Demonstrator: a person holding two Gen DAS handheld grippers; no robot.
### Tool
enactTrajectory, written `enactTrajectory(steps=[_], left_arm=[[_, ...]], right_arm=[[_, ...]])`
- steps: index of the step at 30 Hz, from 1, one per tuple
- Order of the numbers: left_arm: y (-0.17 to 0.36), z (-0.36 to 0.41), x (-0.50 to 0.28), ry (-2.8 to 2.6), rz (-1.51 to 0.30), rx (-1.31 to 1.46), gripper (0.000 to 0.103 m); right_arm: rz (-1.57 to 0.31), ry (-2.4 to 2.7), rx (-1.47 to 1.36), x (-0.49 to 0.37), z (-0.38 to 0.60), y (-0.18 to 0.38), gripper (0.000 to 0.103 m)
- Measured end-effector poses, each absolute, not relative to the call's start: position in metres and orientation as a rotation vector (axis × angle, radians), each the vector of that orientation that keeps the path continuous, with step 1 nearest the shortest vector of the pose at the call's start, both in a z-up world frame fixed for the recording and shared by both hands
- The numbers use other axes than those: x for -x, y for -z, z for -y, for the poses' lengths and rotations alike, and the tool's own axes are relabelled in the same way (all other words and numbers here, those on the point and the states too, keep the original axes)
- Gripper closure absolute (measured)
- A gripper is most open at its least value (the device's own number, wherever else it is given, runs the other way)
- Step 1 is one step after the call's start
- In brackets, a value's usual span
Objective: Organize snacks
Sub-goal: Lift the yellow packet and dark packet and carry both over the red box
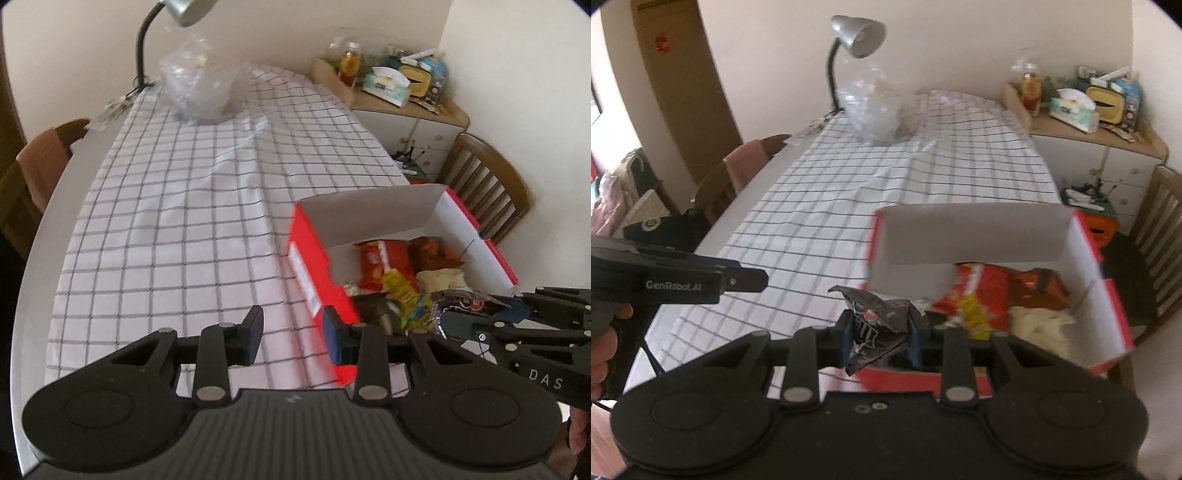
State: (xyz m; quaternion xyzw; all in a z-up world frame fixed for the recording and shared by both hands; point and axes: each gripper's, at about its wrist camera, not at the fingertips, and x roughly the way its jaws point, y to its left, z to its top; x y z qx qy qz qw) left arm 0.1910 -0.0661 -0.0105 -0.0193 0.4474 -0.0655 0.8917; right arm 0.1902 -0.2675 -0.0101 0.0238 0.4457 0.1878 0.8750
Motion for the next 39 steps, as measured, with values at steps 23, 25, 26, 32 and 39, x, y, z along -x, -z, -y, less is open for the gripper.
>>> enactTrajectory(steps=[23, 25, 26, 32, 39], left_arm=[[0.143, 0.067, -0.122, -0.062, -1.342, 0.188, 0.034], [0.154, 0.070, -0.119, -0.082, -1.360, 0.192, 0.034], [0.158, 0.070, -0.118, -0.092, -1.368, 0.202, 0.034], [0.168, 0.074, -0.109, -0.127, -1.361, 0.185, 0.035], [0.167, 0.078, -0.110, -0.153, -1.332, 0.137, 0.060]], right_arm=[[-1.124, -0.666, -0.069, -0.157, 0.281, 0.082, 0.074], [-1.134, -0.676, -0.060, -0.156, 0.280, 0.086, 0.074], [-1.140, -0.679, -0.057, -0.156, 0.280, 0.088, 0.074], [-1.157, -0.696, -0.050, -0.152, 0.281, 0.094, 0.074], [-1.157, -0.690, -0.051, -0.154, 0.286, 0.094, 0.074]])
